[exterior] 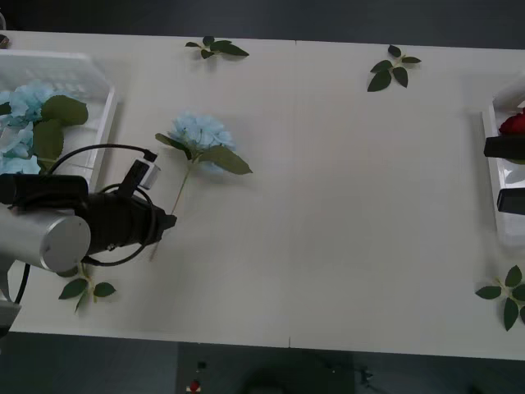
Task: Put the red flowers into the right box and the blue flowers into the left box
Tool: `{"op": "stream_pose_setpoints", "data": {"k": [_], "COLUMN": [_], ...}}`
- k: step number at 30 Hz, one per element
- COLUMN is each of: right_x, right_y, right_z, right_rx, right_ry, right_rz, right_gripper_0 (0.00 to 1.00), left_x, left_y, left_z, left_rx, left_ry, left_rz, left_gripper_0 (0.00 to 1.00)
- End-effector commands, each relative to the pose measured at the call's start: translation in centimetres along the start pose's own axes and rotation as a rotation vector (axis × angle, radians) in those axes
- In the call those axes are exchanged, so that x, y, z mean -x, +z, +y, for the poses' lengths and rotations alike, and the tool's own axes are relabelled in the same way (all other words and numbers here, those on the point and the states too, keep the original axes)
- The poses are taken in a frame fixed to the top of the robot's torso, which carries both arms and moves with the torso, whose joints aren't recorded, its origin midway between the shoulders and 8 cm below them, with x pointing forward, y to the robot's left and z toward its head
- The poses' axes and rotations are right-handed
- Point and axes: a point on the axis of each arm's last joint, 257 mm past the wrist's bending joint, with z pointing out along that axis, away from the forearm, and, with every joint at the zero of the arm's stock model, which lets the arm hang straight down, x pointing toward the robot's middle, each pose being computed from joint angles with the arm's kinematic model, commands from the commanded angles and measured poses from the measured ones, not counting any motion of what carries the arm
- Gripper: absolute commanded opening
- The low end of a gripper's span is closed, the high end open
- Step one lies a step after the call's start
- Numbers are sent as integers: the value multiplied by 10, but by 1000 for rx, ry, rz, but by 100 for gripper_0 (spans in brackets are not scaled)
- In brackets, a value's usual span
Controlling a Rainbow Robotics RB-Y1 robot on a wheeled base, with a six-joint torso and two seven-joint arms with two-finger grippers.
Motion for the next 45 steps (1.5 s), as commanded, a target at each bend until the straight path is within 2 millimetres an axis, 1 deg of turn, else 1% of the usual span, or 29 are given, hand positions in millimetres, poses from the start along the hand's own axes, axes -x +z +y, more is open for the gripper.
{"op": "stream_pose_setpoints", "data": {"k": [1, 4, 10, 16, 20, 21, 22, 23, 24, 25, 26, 28, 31, 32, 35, 37, 38, 39, 40, 42, 43, 44, 45], "right_x": [10, 10, 10, 10, 10, 10, 10, 10, 10, 10, 10, 10, 10, 10, 10, 10, 10, 10, 10, 10, 10, 10, 10], "right_y": [1, 1, 1, 1, 1, 1, 1, 1, 1, 1, 1, 1, 1, 1, 1, 1, 1, 1, 1, 1, 1, 1, 1], "right_z": [8, 8, 8, 8, 8, 8, 8, 8, 8, 8, 8, 8, 8, 8, 8, 8, 8, 8, 8, 8, 8, 8, 8], "right_rx": [16, 16, 16, 16, 16, 16, 16, 16, 16, 16, 16, 16, 16, 16, 16, 16, 16, 16, 16, 16, 16, 16, 16], "right_ry": [-12, -12, -12, -12, -12, -12, -12, -12, -12, -12, -12, -12, -12, -12, -12, -12, -12, -12, -12, -12, -12, -12, -12], "right_rz": [-17, -17, -17, -17, -17, -17, -17, -17, -17, -17, -17, -17, -17, -17, -17, -17, -17, -17, -17, -17, -17, -17, -17], "right_gripper_0": [100, 100, 100, 100, 100, 100, 100, 100, 100, 100, 100, 100, 100, 100, 100, 100, 100, 100, 100, 100, 100, 100, 100], "left_x": [58, 75, 93, 103, 102, 102, 102, 100, 101, 101, 100, 101, 114, 123, 141, 157, 161, 167, 168, 175, 177, 180, 183], "left_y": [0, 11, 30, 60, 76, 79, 82, 83, 83, 84, 84, 84, 75, 68, 45, 16, 7, -11, -19, -51, -59, -79, -87], "left_z": [7, 8, 18, 13, 12, 12, 10, 11, 11, 11, 12, 10, 11, 12, 16, 23, 25, 31, 33, 52, 58, 76, 83], "left_rx": [5, -3, 11, 20, 50, 59, 62, 69, 73, 79, 82, 75, 79, 81, 83, 88, 90, 84, 81, 91, 97, 121, 132], "left_ry": [0, -23, -40, -24, 6, 16, 22, 27, 32, 39, 42, 37, 49, 58, 60, 57, 57, 43, 36, 16, 12, 7, 6], "left_rz": [-73, -79, -71, -77, -72, -67, -61, -56, -57, -55, -53, -56, -86, -104, -125, -136, -137, -141, -140, -151, -155, -164, -171], "left_gripper_0": [100, 100, 100, 100, 100, 90, 64, 47, 35, 5, 0, 0, 0, 0, 0, 0, 0, 0, 0, 0, 0, 0, 0]}}
